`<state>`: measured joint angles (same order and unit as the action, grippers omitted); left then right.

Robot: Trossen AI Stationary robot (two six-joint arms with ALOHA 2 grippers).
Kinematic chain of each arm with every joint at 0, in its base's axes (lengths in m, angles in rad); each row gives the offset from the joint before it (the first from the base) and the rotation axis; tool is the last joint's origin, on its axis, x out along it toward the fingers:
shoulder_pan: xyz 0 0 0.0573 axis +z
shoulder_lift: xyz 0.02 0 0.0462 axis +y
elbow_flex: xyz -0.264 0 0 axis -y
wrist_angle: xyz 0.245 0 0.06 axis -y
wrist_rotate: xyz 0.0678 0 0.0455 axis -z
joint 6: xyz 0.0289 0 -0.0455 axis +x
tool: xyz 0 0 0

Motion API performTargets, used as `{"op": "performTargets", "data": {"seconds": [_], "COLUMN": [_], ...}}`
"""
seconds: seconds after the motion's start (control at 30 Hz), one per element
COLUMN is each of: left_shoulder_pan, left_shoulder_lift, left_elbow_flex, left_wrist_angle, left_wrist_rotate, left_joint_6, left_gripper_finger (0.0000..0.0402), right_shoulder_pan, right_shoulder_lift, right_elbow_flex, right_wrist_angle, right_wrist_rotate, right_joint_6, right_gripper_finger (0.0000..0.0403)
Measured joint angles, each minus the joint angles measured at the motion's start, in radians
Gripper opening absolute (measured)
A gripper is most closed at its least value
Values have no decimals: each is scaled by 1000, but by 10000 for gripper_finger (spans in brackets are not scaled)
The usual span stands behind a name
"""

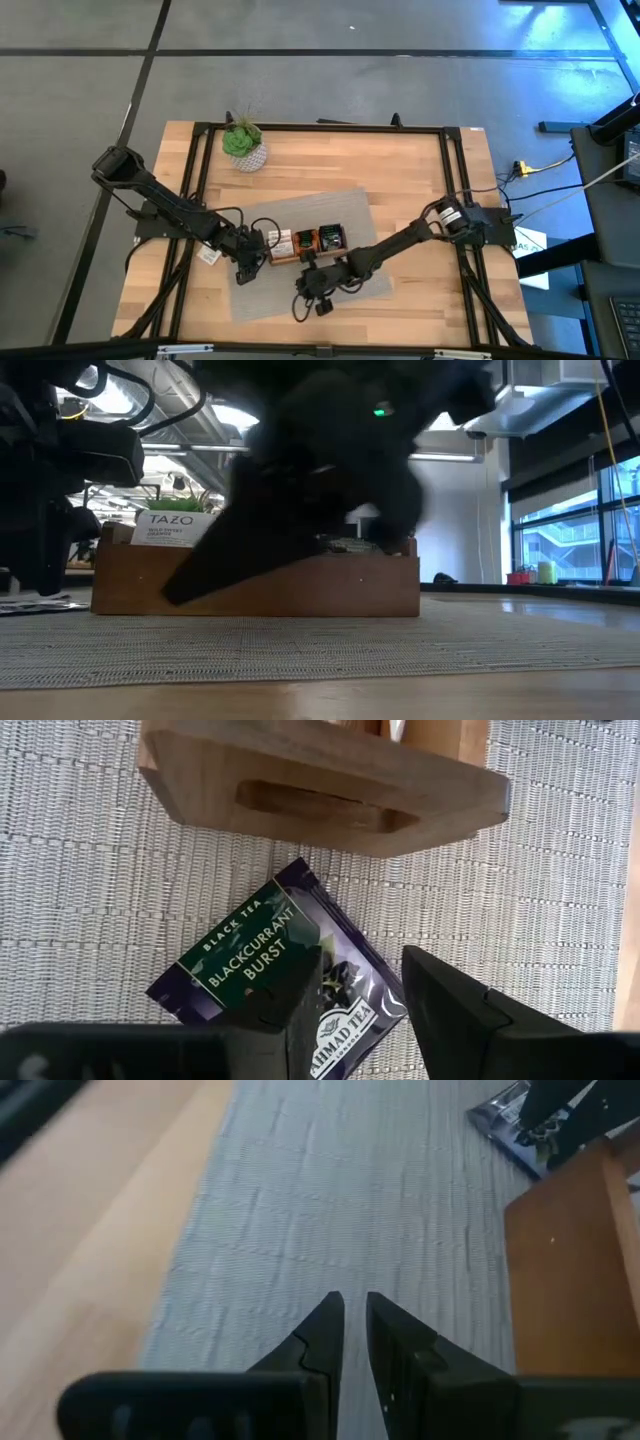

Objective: Pick & Place Tea
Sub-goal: Put the purple tea bag into the right section of the wooden organizer

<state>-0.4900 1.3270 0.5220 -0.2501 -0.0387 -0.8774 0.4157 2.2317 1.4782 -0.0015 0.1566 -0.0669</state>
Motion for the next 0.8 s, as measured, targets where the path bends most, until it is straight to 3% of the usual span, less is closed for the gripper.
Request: {"op": "performTargets", "data": {"seconds": [0.3, 0.8], "left_shoulder_pan": [-10, -121], "left_shoulder_lift": [5, 102], "left_elbow_flex": [0, 2], "left_wrist_angle": [-11, 92], "left_wrist_rotate": [5, -30], "left_joint_6": [1, -157], "left_gripper_finger": [133, 133], "right_shoulder_pan": [-13, -84], "right_shoulder_lift": [90, 103], "right_elbow_flex": [128, 126], "right_wrist_angle": [-78, -92], "right_wrist_rotate": [-20, -32], "right_joint_6": [-26, 89], "right_gripper_finger": [51, 51]}}
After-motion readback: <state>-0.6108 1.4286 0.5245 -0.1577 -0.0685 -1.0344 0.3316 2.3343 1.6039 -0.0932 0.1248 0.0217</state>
